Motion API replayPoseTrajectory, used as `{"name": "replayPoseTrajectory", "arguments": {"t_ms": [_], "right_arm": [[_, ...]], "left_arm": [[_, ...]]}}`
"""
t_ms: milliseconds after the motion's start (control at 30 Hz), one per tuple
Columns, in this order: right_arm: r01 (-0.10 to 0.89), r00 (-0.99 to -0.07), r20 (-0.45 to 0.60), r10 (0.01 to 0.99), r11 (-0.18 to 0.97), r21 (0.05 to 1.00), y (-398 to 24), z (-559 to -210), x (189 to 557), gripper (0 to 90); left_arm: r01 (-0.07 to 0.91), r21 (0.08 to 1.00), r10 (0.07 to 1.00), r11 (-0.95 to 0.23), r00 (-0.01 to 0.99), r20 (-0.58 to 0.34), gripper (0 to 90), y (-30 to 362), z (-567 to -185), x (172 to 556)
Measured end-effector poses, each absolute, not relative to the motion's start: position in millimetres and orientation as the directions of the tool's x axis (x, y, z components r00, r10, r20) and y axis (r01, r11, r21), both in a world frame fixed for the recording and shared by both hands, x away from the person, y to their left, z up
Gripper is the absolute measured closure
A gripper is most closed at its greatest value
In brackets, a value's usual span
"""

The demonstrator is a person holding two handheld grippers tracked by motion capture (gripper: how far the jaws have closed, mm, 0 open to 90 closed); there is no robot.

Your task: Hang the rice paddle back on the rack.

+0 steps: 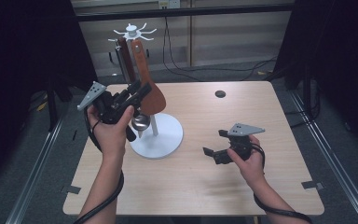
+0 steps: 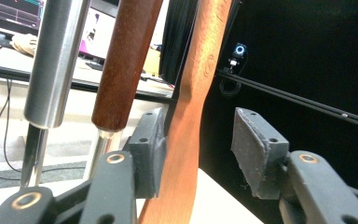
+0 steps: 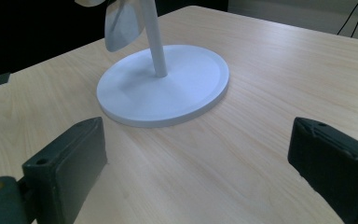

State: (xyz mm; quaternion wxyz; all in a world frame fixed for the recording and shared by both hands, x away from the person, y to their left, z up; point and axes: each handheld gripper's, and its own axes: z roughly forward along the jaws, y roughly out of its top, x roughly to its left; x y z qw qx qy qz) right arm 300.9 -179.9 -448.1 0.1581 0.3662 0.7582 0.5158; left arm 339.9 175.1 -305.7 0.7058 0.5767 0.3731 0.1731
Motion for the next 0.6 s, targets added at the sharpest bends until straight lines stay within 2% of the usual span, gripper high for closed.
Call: {"name": "replayPoseTrajectory", "arguments": {"t_ms": [200, 400, 600], "right_arm": [[0.393, -0.684, 0.136, 0.717, 0.206, 0.896, -180.8, -449.0, 299.5, 4.2], [0.388, -0.689, 0.131, 0.713, 0.21, 0.897, -180.7, -448.2, 298.8, 4.2], [0.386, -0.695, 0.127, 0.708, 0.218, 0.896, -179.6, -448.6, 299.1, 4.2]], "left_arm": [[0.173, 0.953, 0.691, 0.248, 0.658, -0.299, 47.1, 175.4, -312.4, 335.4], [0.159, 0.958, 0.705, 0.24, 0.649, -0.285, 36.0, 175.9, -323.1, 329.8], [0.15, 0.961, 0.699, 0.232, 0.661, -0.272, 32.4, 175.8, -329.1, 323.1]]}}
